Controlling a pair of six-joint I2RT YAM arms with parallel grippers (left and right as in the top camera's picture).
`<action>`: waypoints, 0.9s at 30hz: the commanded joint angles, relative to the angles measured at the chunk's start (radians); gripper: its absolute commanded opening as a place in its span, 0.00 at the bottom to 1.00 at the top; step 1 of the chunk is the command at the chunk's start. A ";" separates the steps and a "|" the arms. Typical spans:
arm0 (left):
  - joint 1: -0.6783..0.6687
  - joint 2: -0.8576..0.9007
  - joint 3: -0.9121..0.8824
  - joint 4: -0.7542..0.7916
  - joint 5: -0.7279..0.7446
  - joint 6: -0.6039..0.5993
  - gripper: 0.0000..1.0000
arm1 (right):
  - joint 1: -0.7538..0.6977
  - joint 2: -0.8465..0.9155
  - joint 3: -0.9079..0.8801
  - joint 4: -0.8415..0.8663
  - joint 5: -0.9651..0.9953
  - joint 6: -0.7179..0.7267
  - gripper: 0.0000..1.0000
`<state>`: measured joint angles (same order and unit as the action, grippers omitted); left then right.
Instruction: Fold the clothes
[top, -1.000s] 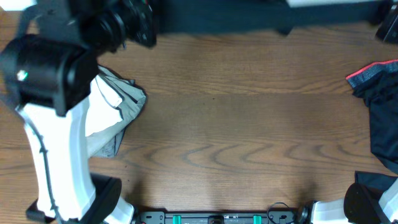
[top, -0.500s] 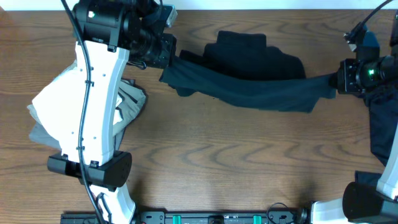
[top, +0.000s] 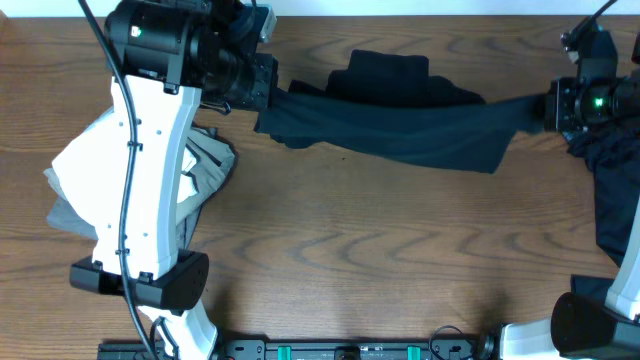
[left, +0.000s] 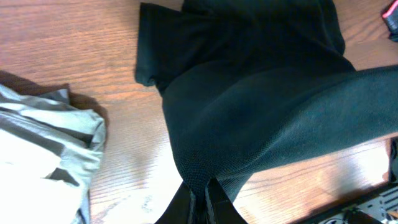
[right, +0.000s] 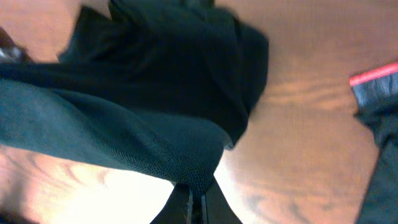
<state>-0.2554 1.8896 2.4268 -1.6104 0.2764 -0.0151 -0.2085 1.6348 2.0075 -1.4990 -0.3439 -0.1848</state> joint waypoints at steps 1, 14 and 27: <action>-0.015 -0.094 0.020 -0.032 -0.089 0.003 0.06 | 0.006 -0.044 0.042 0.035 -0.050 0.053 0.01; -0.061 -0.571 0.051 -0.057 -0.279 -0.008 0.06 | 0.007 -0.371 0.173 -0.034 -0.038 0.274 0.01; -0.061 -0.846 -0.348 -0.041 -0.399 -0.178 0.06 | 0.007 -0.589 0.034 -0.171 0.041 0.406 0.01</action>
<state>-0.3172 0.9764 2.2093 -1.6093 -0.0368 -0.1520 -0.2081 0.9928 2.1132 -1.6928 -0.3622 0.1703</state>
